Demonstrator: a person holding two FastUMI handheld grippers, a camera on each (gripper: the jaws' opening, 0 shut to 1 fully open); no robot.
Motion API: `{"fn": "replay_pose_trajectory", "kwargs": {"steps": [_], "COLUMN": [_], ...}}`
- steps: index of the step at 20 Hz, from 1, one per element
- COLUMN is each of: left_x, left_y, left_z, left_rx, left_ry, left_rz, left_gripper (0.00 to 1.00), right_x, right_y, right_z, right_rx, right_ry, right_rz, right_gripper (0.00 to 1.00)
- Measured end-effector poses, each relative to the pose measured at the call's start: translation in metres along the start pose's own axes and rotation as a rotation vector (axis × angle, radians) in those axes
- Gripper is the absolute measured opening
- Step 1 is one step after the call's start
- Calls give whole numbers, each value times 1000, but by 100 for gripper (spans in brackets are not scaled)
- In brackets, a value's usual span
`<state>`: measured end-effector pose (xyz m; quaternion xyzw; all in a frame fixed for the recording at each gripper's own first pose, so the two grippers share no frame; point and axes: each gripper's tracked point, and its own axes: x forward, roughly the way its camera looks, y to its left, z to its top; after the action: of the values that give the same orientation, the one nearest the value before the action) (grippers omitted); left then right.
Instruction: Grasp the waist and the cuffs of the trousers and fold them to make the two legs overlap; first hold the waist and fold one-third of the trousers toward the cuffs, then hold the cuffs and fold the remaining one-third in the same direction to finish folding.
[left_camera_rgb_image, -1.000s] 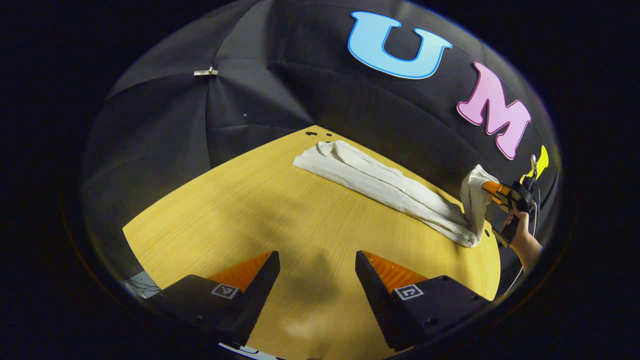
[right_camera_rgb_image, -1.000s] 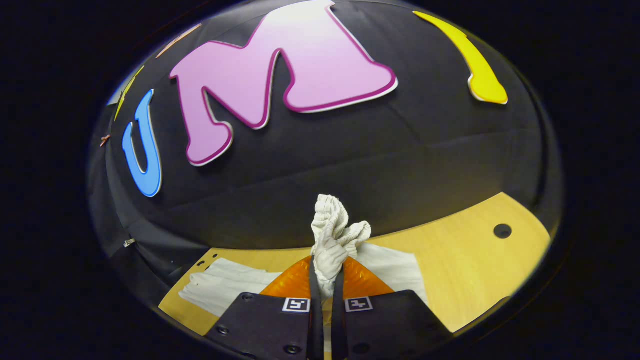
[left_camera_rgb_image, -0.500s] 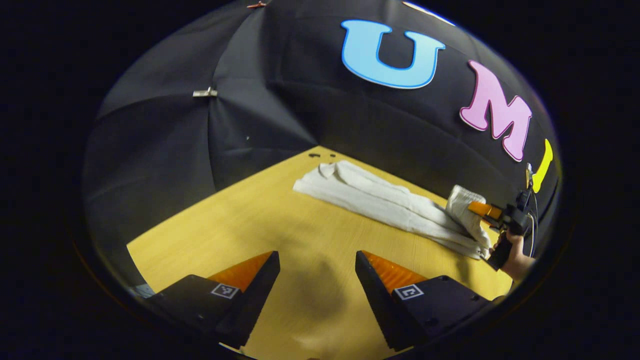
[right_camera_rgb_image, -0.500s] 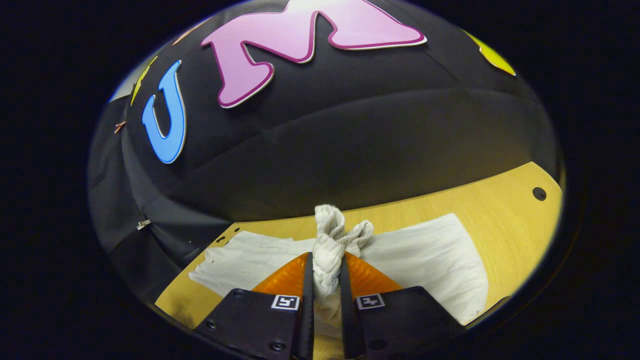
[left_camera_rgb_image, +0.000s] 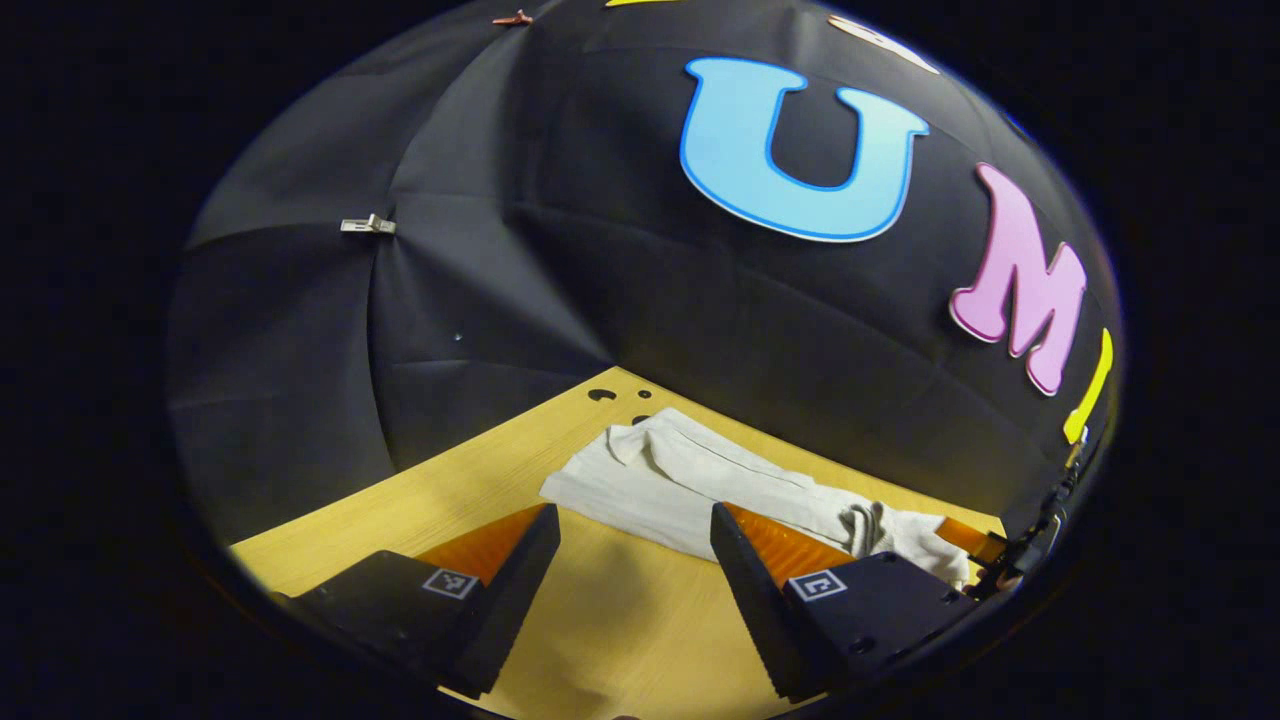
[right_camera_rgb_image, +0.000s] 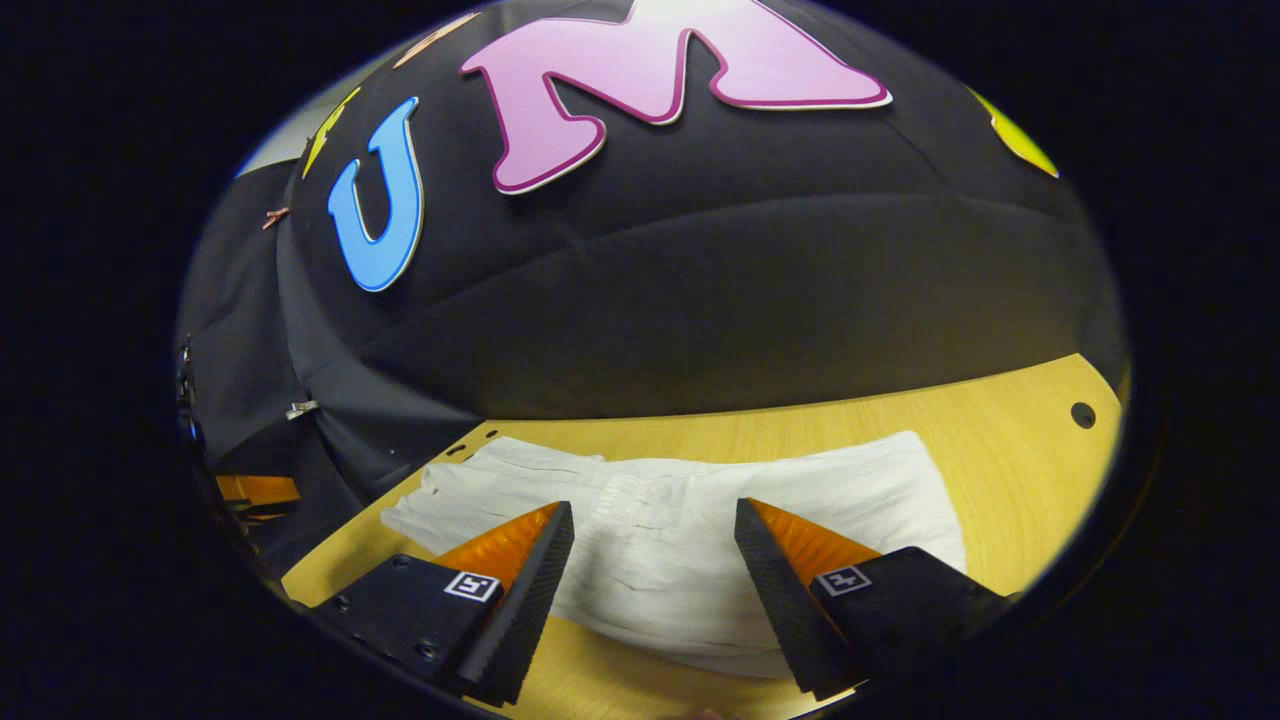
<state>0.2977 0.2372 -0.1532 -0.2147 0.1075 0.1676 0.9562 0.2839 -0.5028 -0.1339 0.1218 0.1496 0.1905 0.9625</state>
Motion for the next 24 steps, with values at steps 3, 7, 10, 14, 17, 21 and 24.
{"fn": "replay_pose_trajectory", "kwargs": {"steps": [3,7,10,14,17,21,24], "left_x": [47,107,140,175,192,199,199], "left_y": [19,35,37,38,45,43,44], "left_z": [4,11,2,-10,-29,-37,-41], "left_rx": [18,62,99,165,267,342,364], "left_ry": [56,89,123,172,236,270,291], "left_rz": [31,58,60,41,32,4,-17], "left_gripper": [97,96,96,100,96,99,99], "right_x": [-26,-76,-122,-168,-196,-224,-224], "right_y": [-28,-84,-122,-155,-170,-167,-167], "right_z": [6,8,15,28,32,50,39], "right_rx": [-72,-285,-362,-324,-267,-281,-214], "right_ry": [-7,4,8,-3,-7,-77,-63], "right_rz": [-42,-145,-228,-325,-388,-437,-441], "right_gripper": [98,98,99,97,98,97,97]}}
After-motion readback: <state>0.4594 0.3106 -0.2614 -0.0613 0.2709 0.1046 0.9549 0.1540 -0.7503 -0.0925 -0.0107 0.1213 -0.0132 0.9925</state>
